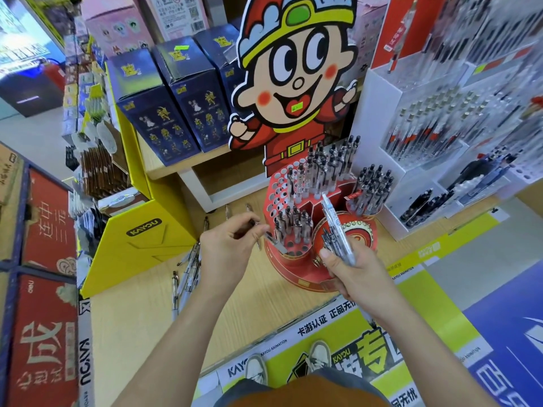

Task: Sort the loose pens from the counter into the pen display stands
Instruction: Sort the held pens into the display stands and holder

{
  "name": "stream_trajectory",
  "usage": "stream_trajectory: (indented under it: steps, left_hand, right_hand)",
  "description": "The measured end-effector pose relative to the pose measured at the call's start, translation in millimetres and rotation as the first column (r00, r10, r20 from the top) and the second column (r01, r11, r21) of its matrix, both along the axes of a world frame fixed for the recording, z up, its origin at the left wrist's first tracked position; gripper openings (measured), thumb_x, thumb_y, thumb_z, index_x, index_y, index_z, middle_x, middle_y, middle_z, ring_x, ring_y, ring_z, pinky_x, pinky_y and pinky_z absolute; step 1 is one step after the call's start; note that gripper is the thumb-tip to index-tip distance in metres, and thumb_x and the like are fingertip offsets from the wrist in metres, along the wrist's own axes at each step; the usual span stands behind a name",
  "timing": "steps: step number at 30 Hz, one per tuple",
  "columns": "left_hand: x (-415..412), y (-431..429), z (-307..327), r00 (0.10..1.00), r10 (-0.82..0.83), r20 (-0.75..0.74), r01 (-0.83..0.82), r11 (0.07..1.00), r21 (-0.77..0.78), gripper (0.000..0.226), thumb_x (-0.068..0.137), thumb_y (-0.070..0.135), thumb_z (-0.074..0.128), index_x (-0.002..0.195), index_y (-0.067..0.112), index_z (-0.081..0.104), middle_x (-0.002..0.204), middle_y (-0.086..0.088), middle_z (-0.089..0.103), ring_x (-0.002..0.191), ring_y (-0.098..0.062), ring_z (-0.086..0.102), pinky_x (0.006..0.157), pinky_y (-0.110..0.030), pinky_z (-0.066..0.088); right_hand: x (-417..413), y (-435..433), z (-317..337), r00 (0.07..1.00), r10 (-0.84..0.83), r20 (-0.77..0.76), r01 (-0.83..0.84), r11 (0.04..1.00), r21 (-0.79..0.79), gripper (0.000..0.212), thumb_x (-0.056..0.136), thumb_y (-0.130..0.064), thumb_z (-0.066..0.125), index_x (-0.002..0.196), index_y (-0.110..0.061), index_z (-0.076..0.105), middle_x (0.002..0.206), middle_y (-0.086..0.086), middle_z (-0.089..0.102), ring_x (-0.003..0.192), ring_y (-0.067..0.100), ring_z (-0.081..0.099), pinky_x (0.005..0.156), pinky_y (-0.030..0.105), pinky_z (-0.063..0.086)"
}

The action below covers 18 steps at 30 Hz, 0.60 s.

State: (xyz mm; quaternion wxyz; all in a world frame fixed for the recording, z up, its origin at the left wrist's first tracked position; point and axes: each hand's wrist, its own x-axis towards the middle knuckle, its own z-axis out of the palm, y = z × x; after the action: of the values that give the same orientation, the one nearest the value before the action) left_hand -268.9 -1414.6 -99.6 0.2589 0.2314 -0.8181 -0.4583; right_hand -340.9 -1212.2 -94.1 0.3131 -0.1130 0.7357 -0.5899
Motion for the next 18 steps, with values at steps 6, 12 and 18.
stream_trajectory:
  steps: [6, 12, 18]
  left_hand:
    - [-1.1, -1.3, -2.0, 0.995, -0.103, 0.007, 0.103, 0.983, -0.151, 0.011, 0.079, 0.035, 0.069, 0.084, 0.026, 0.07, 0.072, 0.01, 0.066, 0.065, -0.013, 0.06, 0.06, -0.034, 0.051]
    - [0.1, 9.8, -12.4, 0.97, -0.19, 0.15, 0.222, 0.945, -0.241, 0.024, 0.078, 0.031, 0.072, 0.098, 0.018, 0.075, 0.09, 0.007, 0.072, 0.081, -0.001, 0.061, 0.076, -0.02, 0.052]
    - [-5.8, 7.2, -8.8, 0.972, -0.175, 0.157, 0.21, 0.947, -0.243, 0.016, 0.088, 0.021, 0.066, 0.102, 0.016, 0.073, 0.088, 0.011, 0.067, 0.084, 0.002, 0.056, 0.076, -0.006, 0.043]
  right_hand:
    - [-0.7, 0.1, -4.6, 0.996, 0.055, -0.068, -0.053, 0.998, 0.029, 0.014, 0.094, -0.031, 0.06, 0.083, -0.029, 0.052, 0.048, -0.012, 0.042, 0.042, 0.009, 0.036, 0.041, 0.022, 0.03]
    - [-0.3, -0.5, -11.2, 0.962, 0.131, -0.238, -0.104, 0.987, 0.124, 0.008, 0.094, -0.035, 0.06, 0.096, -0.037, 0.053, 0.058, -0.033, 0.056, 0.055, -0.008, 0.054, 0.057, 0.018, 0.037]
    - [-0.5, -1.1, -13.3, 0.937, 0.16, -0.311, -0.109, 0.979, 0.175, 0.011, 0.093, -0.035, 0.06, 0.092, -0.038, 0.05, 0.061, -0.035, 0.057, 0.057, -0.008, 0.055, 0.056, 0.017, 0.036]
